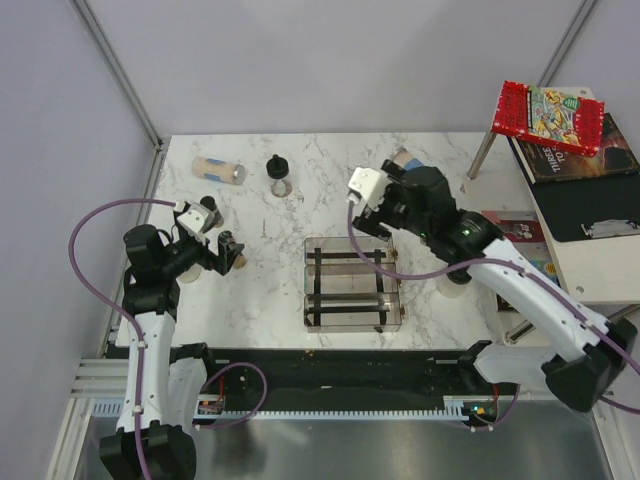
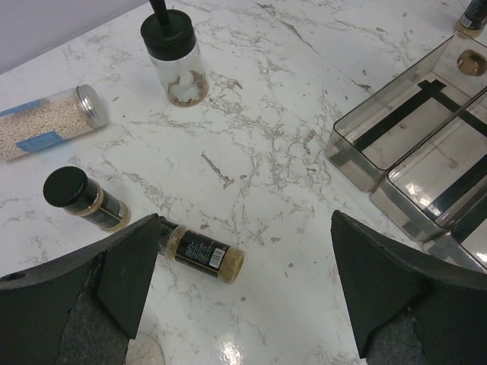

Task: Organize the condiment bottles
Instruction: Move the storage box to the center of the board, then pick up the bottle from the center of the board.

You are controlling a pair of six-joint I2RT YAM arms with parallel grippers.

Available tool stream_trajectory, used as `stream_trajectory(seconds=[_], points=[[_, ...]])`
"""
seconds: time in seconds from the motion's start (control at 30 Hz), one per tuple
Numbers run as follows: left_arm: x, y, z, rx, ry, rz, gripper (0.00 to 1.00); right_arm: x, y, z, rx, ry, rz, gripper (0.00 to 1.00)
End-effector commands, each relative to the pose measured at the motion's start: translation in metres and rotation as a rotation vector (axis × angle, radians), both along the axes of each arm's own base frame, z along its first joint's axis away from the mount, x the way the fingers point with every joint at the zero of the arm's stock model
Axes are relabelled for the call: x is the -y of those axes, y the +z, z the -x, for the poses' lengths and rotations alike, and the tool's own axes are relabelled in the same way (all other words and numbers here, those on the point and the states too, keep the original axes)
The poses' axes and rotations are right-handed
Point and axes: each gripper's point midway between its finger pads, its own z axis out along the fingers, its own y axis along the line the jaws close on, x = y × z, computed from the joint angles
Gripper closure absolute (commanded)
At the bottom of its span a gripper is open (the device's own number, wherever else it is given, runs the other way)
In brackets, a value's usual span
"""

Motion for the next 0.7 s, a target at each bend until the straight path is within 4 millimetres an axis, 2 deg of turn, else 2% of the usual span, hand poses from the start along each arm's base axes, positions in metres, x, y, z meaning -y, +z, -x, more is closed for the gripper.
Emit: stream_trajectory(seconds=[0.0, 0.03, 0.07, 0.1, 0.13, 0.17, 0.2, 0.27, 0.3, 0.33, 0.37, 0.4, 0.43, 0.47, 0.5, 0.53, 0.57, 0.6, 0.67], points=[[-0.007, 0.003, -0.006, 0.015, 0.022, -0.033, 0.01, 0.039, 0.015, 0.013, 0.093, -0.044, -0.09, 0.02], [-0.01, 0.004, -0.009, 0.016, 0.037, -0.042, 0.01, 0.043, 0.02, 0.018, 0.112, -0.036, -0.103, 0.02], [-0.013, 0.005, -0.011, 0.015, 0.047, -0.05, 0.01, 0.051, 0.014, 0.023, 0.115, -0.042, -0.095, 0.02], [-0.015, 0.007, -0.015, 0.017, 0.051, -0.063, 0.01, 0.062, 0.027, 0.032, 0.165, -0.048, -0.11, 0.02], [-0.018, 0.01, -0.018, 0.022, 0.059, -0.08, 0.01, 0.064, 0.029, 0.038, 0.174, -0.029, -0.123, 0.02], [-0.02, 0.013, -0.021, 0.027, 0.061, -0.096, 0.0, 0.068, 0.021, 0.043, 0.174, -0.023, -0.118, 0.02], [-0.023, 0.024, -0.027, 0.053, 0.061, -0.123, 0.0, 0.078, 0.03, 0.05, 0.215, -0.026, -0.137, 0.02], [-0.028, 0.027, -0.039, 0.048, 0.058, -0.149, 0.0, 0.081, 0.024, 0.062, 0.231, 0.007, -0.15, 0.02], [-0.03, 0.043, -0.047, 0.09, 0.053, -0.177, 0.0, 0.08, 0.022, 0.066, 0.231, 0.022, -0.155, 0.02], [-0.033, 0.038, -0.057, 0.059, 0.053, -0.18, 0.0, 0.079, 0.018, 0.07, 0.221, 0.04, -0.161, 0.02], [-0.035, 0.043, -0.064, 0.059, 0.055, -0.184, 0.0, 0.076, 0.011, 0.074, 0.205, 0.068, -0.171, 0.02], [-0.038, 0.061, -0.072, 0.087, 0.054, -0.202, 0.0, 0.074, 0.007, 0.075, 0.192, 0.085, -0.174, 0.02], [-0.04, 0.064, -0.08, 0.076, 0.055, -0.206, 0.0, 0.073, 0.004, 0.076, 0.184, 0.096, -0.181, 0.02], [-0.043, 0.056, -0.094, 0.038, 0.057, -0.207, 0.0, 0.068, -0.003, 0.077, 0.164, 0.125, -0.18, 0.02], [-0.047, 0.074, -0.106, 0.072, 0.062, -0.232, 0.0, 0.069, -0.006, 0.076, 0.16, 0.128, -0.175, 0.02], [-0.048, 0.075, -0.115, 0.069, 0.072, -0.252, 0.0, 0.068, -0.008, 0.075, 0.157, 0.133, -0.174, 0.02], [-0.05, 0.063, -0.129, 0.038, 0.068, -0.269, 0.0, 0.067, -0.012, 0.073, 0.146, 0.132, -0.169, 0.02], [-0.052, 0.078, -0.141, 0.084, 0.066, -0.316, 0.0, 0.066, -0.015, 0.072, 0.142, 0.133, -0.165, 0.02], [-0.049, 0.072, -0.162, 0.078, 0.081, -0.394, 0.0, 0.064, -0.022, 0.069, 0.135, 0.139, -0.153, 0.02]])
